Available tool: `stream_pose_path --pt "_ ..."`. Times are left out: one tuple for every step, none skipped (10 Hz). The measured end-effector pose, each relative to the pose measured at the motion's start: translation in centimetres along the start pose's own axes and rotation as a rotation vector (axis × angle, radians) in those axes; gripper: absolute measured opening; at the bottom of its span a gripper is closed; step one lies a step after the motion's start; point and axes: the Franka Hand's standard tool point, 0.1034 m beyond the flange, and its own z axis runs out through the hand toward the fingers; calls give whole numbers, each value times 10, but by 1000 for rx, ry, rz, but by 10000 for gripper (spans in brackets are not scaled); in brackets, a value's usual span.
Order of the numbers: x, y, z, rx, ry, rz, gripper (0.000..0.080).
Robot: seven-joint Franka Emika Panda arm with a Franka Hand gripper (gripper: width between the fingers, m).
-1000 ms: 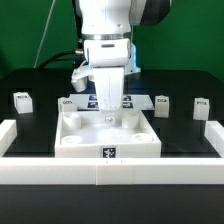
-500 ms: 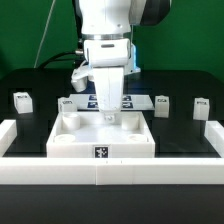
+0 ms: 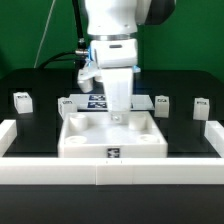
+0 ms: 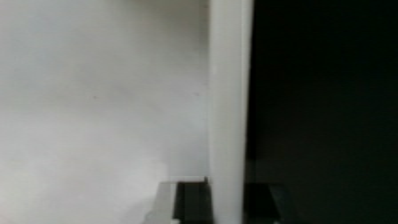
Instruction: Assemble one leg
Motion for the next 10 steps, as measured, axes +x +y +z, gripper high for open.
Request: stream_pose_path --pt "12 2 0 -2 8 13 58" --pt "23 5 1 -2 14 41 58" --pt "36 9 1 -3 19 65 58" --pt "48 13 2 -6 24 95 58" --pt "58 20 3 -11 27 118 58" --pt "65 27 3 -19 30 122 58" --pt "68 31 3 -24 32 116 58" --pt "72 35 3 -29 34 105 58" --pt "74 37 3 -27 33 77 58" --pt "76 36 4 -27 32 65 58"
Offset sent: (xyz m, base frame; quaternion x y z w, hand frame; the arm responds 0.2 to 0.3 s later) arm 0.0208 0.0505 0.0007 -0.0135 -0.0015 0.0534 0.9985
